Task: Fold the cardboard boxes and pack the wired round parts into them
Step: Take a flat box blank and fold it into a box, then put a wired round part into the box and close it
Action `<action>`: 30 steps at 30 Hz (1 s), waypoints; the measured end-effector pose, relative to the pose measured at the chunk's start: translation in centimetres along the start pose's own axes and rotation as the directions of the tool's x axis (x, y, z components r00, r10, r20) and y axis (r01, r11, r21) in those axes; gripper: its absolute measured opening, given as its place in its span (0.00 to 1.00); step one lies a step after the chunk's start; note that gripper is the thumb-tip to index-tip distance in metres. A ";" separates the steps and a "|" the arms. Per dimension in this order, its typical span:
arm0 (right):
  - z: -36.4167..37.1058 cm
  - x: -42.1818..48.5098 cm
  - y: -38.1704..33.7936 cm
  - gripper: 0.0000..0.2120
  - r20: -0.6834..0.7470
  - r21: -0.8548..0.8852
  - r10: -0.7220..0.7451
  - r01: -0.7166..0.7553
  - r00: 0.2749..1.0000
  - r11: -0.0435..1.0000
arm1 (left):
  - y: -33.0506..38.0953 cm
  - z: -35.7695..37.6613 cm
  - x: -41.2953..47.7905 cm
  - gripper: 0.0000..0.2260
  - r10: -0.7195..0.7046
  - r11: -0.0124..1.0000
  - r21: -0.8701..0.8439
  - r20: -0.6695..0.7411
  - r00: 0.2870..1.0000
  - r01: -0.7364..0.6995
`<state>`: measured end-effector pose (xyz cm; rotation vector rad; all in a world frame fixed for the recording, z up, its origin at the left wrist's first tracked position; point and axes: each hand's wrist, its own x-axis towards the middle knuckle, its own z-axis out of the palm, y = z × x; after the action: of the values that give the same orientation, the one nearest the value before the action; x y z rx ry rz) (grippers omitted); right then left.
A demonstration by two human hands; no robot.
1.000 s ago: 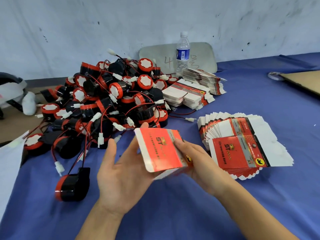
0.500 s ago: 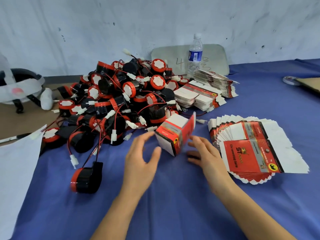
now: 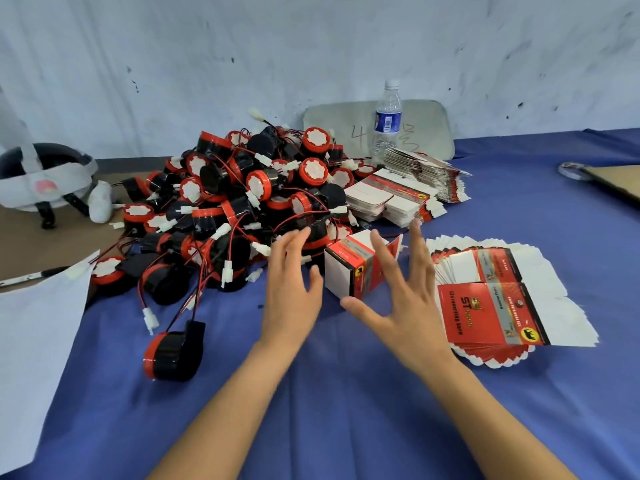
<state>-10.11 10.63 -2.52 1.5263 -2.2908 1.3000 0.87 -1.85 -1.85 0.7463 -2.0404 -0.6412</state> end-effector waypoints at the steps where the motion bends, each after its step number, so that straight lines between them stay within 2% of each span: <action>1: 0.3 0.0 0.1 0.40 0.064 -0.044 0.012 -0.009 0.998 0.999 | -0.1 0.4 1.2 0.27 0.007 0.996 0.084 0.057 0.998 -0.012; 3: 0.7 -0.3 0.1 0.41 0.134 -0.074 0.035 -0.025 0.990 0.997 | -0.5 1.3 2.9 0.31 -0.014 0.956 0.292 0.139 0.990 -0.028; 5: 0.9 -0.3 0.0 0.33 0.074 0.017 0.035 -0.036 0.997 0.999 | -0.8 1.9 3.9 0.30 -0.075 0.918 0.396 0.149 0.986 0.010; 7: 0.7 -0.3 -0.2 0.22 -0.027 0.151 0.076 -0.071 0.997 0.986 | -0.8 2.3 4.4 0.25 -0.080 0.926 0.377 0.113 0.990 0.032; 9: 0.3 -0.3 -0.4 0.23 -0.013 0.234 0.136 -0.130 0.991 0.964 | -0.7 2.5 4.5 0.19 -0.037 0.938 0.347 0.069 0.997 0.010; 11: 0.0 -0.4 -0.4 0.22 0.059 0.215 0.172 -0.181 0.983 0.960 | -0.8 2.4 3.9 0.18 0.012 0.951 0.310 -0.012 1.000 -0.007; 14: -0.1 -0.3 -0.1 0.14 0.015 0.209 0.178 -0.177 0.984 0.962 | -0.8 1.6 2.3 0.24 -0.003 0.994 0.105 -0.161 0.987 0.020; 16: -0.3 -0.2 -0.6 0.12 -0.022 0.270 0.160 -0.148 0.987 0.951 | -0.8 1.0 0.8 0.25 -0.040 0.998 -0.062 -0.179 0.983 0.030; 19: -0.2 -0.4 -1.3 0.26 0.026 0.397 0.231 -0.222 0.973 0.890 | -1.0 0.3 -1.2 0.16 -0.158 0.950 -0.296 -0.170 0.973 0.102; 21: -0.2 -0.6 -1.4 0.27 0.094 0.427 0.219 -0.238 0.971 0.872 | -1.1 -0.4 -1.8 0.13 -0.279 0.878 -0.444 -0.169 0.945 0.180; 23: -0.5 -0.6 -1.4 0.22 0.110 0.385 0.156 -0.187 0.982 0.904 | -1.3 -1.2 -1.7 0.14 -0.326 0.812 -0.556 -0.175 0.929 0.180; 26: -1.1 -0.2 -0.9 0.14 -0.064 0.147 -0.040 0.050 0.997 0.988 | -0.9 -2.3 -1.2 0.14 -0.400 0.693 -0.705 -0.203 0.894 0.151; 28: -1.4 0.1 -0.3 0.13 -0.127 0.003 -0.173 0.175 0.977 0.985 | -0.7 -3.1 -0.9 0.11 -0.473 0.615 -0.778 -0.231 0.850 0.131; 30: -1.7 0.4 0.4 0.15 -0.131 -0.047 -0.222 0.217 0.966 0.975 | -0.7 -4.2 -0.7 0.08 -0.480 0.595 -0.800 -0.282 0.831 0.072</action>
<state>-11.25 11.62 -1.50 1.5763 -1.9871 1.2585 4.90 -2.52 -0.55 0.6172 -1.0072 -1.2713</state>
